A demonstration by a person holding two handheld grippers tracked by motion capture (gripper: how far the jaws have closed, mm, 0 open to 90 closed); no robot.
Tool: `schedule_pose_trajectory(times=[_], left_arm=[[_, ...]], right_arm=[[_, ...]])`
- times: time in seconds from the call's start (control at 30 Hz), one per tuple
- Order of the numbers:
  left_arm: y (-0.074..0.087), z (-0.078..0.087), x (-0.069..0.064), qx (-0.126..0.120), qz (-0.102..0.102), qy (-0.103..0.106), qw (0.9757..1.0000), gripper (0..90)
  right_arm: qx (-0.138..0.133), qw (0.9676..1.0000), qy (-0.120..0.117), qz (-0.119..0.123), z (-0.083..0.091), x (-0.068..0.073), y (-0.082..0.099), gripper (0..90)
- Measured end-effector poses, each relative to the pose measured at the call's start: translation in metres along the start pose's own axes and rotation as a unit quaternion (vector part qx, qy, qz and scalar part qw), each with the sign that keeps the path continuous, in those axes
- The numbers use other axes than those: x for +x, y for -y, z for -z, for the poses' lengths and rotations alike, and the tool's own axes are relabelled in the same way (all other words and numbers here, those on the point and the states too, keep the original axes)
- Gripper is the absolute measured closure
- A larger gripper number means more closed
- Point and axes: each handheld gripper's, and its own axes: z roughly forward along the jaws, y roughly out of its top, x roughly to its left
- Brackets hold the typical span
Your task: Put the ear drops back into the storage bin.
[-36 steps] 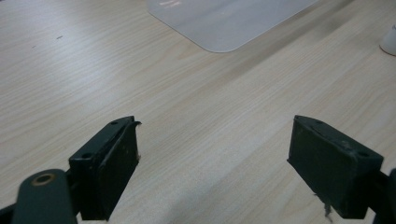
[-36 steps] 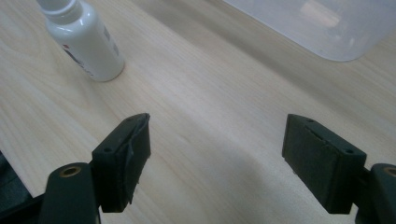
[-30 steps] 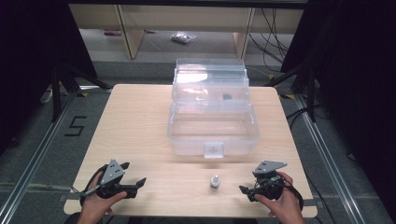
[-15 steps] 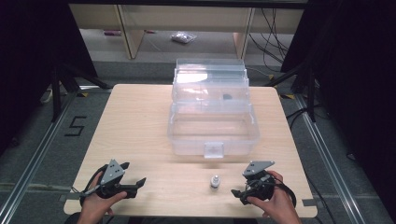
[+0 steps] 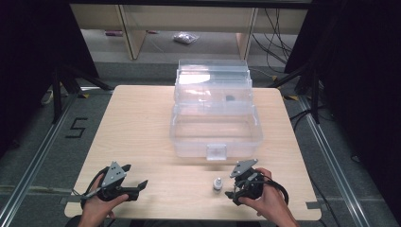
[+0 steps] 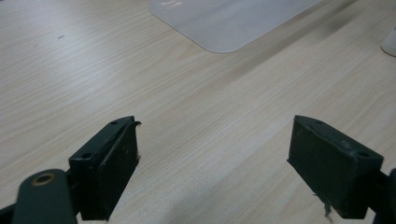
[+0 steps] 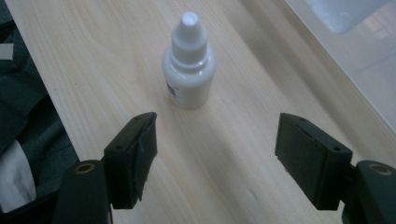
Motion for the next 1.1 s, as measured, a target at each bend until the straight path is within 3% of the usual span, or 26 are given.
schedule_pose_trajectory(times=[0.47,1.1], left_arm=[[0.000,0.000,0.000,0.000,0.001,0.000,1.0000,15.4],[0.000,0.001,0.000,0.002,0.001,0.000,1.0000,15.4]], right_arm=[[0.035,0.9974,-0.020,0.060,-0.016,0.011,-0.028,36.2],[0.070,0.9933,-0.024,0.088,-0.036,0.010,-0.044,44.2]])
